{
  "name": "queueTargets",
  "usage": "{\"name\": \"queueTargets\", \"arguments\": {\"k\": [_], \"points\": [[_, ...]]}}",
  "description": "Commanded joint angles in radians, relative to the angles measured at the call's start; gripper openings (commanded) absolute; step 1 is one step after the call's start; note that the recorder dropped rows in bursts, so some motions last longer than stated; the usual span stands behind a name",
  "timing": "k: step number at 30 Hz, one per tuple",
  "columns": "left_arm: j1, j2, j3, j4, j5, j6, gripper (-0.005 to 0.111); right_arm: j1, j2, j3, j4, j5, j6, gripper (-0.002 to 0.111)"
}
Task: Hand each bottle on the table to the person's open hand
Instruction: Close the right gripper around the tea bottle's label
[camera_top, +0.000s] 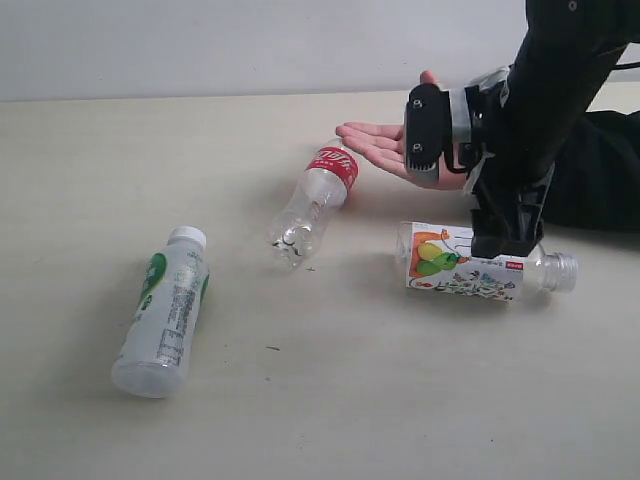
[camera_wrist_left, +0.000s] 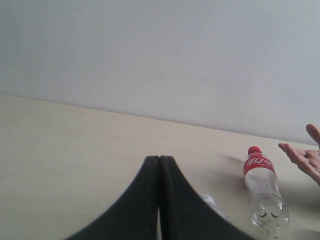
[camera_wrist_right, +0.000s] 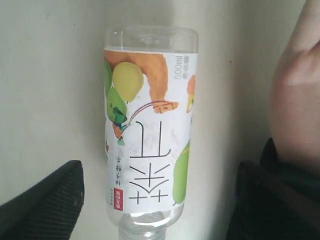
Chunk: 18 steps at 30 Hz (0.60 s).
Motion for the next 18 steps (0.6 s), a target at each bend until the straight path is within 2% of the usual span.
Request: {"name": "queueTargets", "arguments": {"k": [1,18], "points": [[-0.004,-0.006,0.000,0.003,-0.005,0.001,0.000,0.001,0.031,-0.006,0.002,-0.023,0.003,0.079],[-0.004,-0.006,0.000,0.003,-0.005,0.001,0.000,0.001,0.147,-0.006,0.000,-0.129,0.000,0.079]]}}
